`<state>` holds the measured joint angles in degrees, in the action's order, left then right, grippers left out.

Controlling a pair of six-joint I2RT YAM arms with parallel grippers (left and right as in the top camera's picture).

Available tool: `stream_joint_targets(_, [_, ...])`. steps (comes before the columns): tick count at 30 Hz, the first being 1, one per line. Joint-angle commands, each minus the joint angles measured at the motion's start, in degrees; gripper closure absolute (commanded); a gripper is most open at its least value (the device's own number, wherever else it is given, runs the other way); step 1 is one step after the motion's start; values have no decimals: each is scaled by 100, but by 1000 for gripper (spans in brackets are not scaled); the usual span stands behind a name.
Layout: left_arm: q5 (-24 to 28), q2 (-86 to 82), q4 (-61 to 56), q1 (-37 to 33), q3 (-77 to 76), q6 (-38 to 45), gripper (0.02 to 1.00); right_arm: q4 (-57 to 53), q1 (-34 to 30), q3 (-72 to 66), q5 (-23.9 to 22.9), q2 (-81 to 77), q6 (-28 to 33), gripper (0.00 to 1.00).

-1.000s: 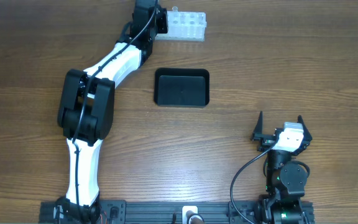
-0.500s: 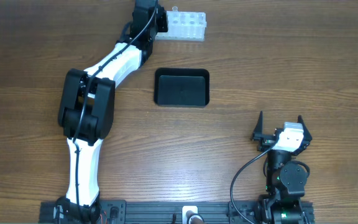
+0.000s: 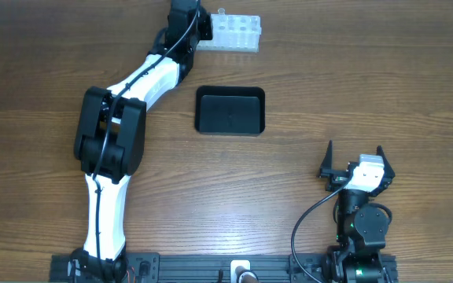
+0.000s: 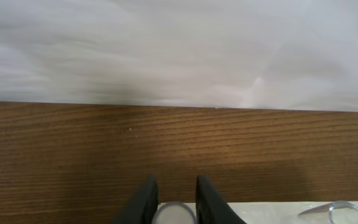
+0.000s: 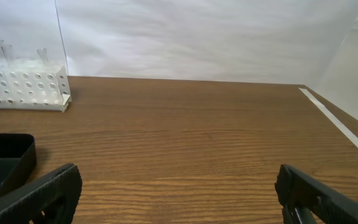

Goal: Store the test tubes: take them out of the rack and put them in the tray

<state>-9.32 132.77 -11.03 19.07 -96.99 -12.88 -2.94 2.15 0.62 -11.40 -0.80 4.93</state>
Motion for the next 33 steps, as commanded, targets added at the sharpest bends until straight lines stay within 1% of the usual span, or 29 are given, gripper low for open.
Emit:
stream_joint_targets(1, [-63,120,-39,22,-129,44,831,-9,-42,-33,-68,52,31,9])
stream_joint_targets(19, [-63,-35,-105,48,-129,55,882,-9,-42,-33,-68,52,31,9])
stream_joint_targets(25, [-90,-660,142,70,-129,223,893,-9,-42,-33,-68,52,31,9])
stream_joint_targets(27, [-208,-964,212,101,-129,289,890,-9,-42,-33,-68,52,31,9])
stream_joint_targets(33, [-258,-1976,321,219,-129,826,882,-9,-42,-33,-68,52,31,7])
